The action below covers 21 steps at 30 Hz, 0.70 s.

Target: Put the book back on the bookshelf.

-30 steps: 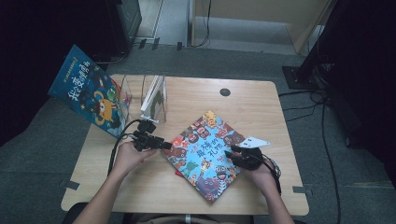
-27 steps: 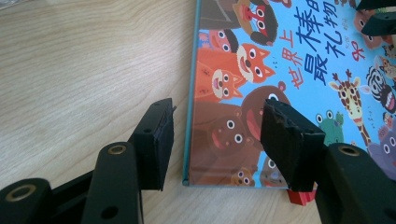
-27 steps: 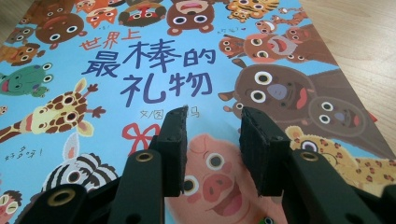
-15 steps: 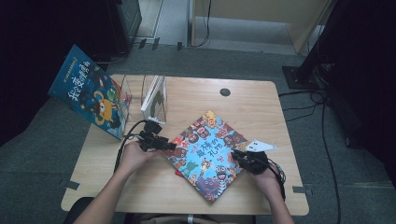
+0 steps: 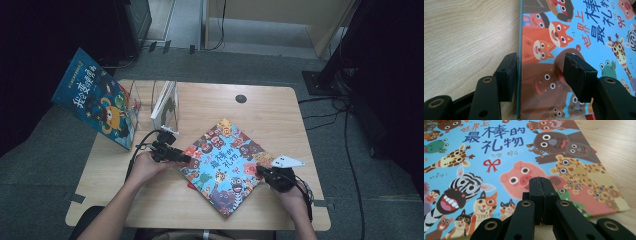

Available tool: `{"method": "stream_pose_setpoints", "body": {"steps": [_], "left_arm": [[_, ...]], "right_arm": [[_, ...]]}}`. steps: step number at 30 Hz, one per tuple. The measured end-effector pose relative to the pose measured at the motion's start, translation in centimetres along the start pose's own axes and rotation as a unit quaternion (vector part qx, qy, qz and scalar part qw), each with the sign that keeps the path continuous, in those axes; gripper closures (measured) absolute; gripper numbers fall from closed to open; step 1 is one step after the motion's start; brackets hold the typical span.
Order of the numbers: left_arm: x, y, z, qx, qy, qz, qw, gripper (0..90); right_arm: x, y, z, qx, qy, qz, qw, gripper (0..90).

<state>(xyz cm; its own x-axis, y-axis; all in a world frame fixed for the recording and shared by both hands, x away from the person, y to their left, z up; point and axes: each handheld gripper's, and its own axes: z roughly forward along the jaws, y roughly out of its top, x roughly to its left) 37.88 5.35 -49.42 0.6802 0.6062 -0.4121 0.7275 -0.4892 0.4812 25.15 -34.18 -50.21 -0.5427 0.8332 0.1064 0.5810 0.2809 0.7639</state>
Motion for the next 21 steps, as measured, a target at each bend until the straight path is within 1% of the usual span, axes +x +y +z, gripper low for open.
{"method": "stream_pose_setpoints", "body": {"steps": [2, 5, 6, 7, 10, 13, 15, 17, 21], "left_arm": [[0.1, 0.0, 0.0, 0.0, -0.006, -0.007, 1.0, 45.2], [-0.1, -0.1, 0.0, -0.008, 0.002, 0.016, 0.9998, 45.6], [-0.1, -0.1, 0.0, -0.008, 0.003, 0.018, 0.9998, 45.4], [-0.1, -0.1, 0.1, -0.006, 0.002, 0.017, 0.9998, 44.6], [0.2, -0.1, 0.1, -0.003, -0.009, 0.011, 0.9999, 43.4], [0.1, 0.0, 0.1, -0.002, -0.005, 0.016, 0.9999, 42.6], [0.2, -0.1, 0.1, -0.004, -0.007, 0.016, 0.9998, 42.6], [0.1, -0.1, 0.1, -0.005, -0.003, 0.021, 0.9998, 41.6], [-0.1, -0.1, 0.2, -0.007, 0.004, 0.021, 0.9998, 40.1]], "right_arm": [[-0.1, -0.2, -0.3, 0.001, -0.002, 0.004, 1.0, 89.6], [-0.2, -0.5, -0.6, -0.001, -0.005, 0.007, 1.0, 89.6], [-0.2, -0.6, -0.7, 0.0, -0.006, 0.008, 0.9999, 89.6], [-0.3, -0.6, -0.8, -0.001, -0.007, 0.009, 0.9999, 89.6], [-0.4, -0.8, -1.0, -0.002, -0.007, 0.013, 0.9999, 89.7], [-0.5, -1.0, -1.3, 0.001, -0.009, 0.012, 0.9999, 90.0], [-0.6, -1.1, -1.5, 0.002, -0.009, 0.017, 0.9998, 90.0], [-0.7, -1.2, -1.6, 0.002, -0.011, 0.015, 0.9998, 90.0], [-0.7, -1.3, -1.7, 0.006, -0.01, 0.016, 0.9998, 90.0]]}}
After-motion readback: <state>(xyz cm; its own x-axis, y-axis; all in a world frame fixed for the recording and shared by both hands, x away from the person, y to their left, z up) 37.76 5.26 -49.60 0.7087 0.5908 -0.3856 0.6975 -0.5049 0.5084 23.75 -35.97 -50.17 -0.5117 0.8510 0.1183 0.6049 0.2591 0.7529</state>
